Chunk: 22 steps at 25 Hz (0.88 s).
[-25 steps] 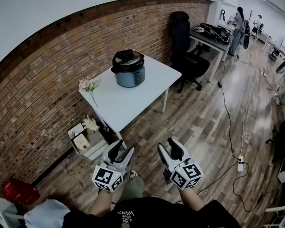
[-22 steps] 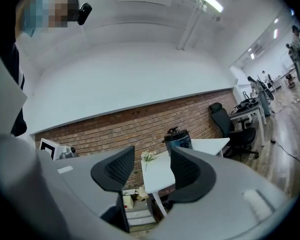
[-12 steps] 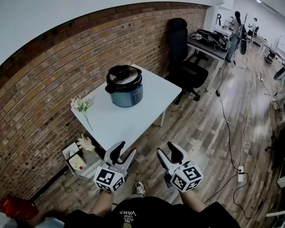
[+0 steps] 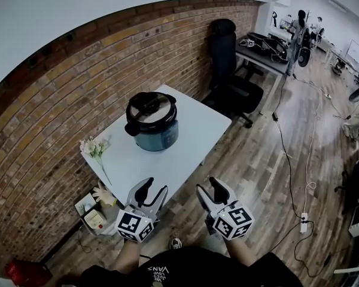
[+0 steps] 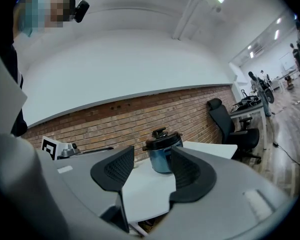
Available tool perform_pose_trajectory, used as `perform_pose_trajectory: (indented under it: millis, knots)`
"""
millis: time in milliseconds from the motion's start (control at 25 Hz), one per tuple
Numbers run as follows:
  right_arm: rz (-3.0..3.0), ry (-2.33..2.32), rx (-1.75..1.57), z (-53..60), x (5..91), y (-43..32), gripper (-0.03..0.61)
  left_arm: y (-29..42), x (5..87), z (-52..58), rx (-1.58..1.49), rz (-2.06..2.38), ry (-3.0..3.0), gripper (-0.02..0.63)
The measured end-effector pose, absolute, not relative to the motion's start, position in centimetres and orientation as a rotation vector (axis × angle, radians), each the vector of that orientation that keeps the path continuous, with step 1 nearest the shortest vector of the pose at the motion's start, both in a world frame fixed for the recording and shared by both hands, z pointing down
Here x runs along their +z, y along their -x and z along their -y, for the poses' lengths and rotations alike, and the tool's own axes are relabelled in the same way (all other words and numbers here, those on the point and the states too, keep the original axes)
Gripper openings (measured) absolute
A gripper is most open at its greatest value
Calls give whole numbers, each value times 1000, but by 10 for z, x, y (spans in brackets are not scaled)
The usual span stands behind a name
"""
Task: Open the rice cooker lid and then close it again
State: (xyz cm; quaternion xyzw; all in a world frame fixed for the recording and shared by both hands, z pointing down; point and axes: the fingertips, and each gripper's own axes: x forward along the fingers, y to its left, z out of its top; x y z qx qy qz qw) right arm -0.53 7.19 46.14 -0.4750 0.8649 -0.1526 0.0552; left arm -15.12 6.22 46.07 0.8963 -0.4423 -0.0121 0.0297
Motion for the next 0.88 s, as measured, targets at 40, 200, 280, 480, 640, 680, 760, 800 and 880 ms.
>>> perform_pose_trajectory:
  millis: [40,200,280,480,640,680,760,800,880]
  knots:
    - [-2628,1433,-472,-64,462,2,221,149,462,-56,-30,1374,-2757,179]
    - [-2668,1358,-498,-22,467,-12,221,141,466,-23,-17,1469,-2704,179]
    - [-2710,1289,-514,3,469,-17,221,138,467,-5,-13,1548,-2663,179]
    - [-2851,1100,-505,57,464,-32,221,121,458,36,-45,1731,-2556,179]
    - [-2924,964,-498,92,462,-44,221,115,458,58,-51,1879,-2464,179]
    - [-2937,934,-502,99,463,-48,221,114,458,61,-46,1911,-2443,179]
    - [-2961,873,-510,110,465,-53,221,113,458,66,-38,1969,-2407,181]
    - [-2974,843,-513,115,467,-54,221,114,457,69,-38,1995,-2393,179]
    - [-2999,784,-516,124,469,-52,221,118,452,76,-59,2038,-2371,179]
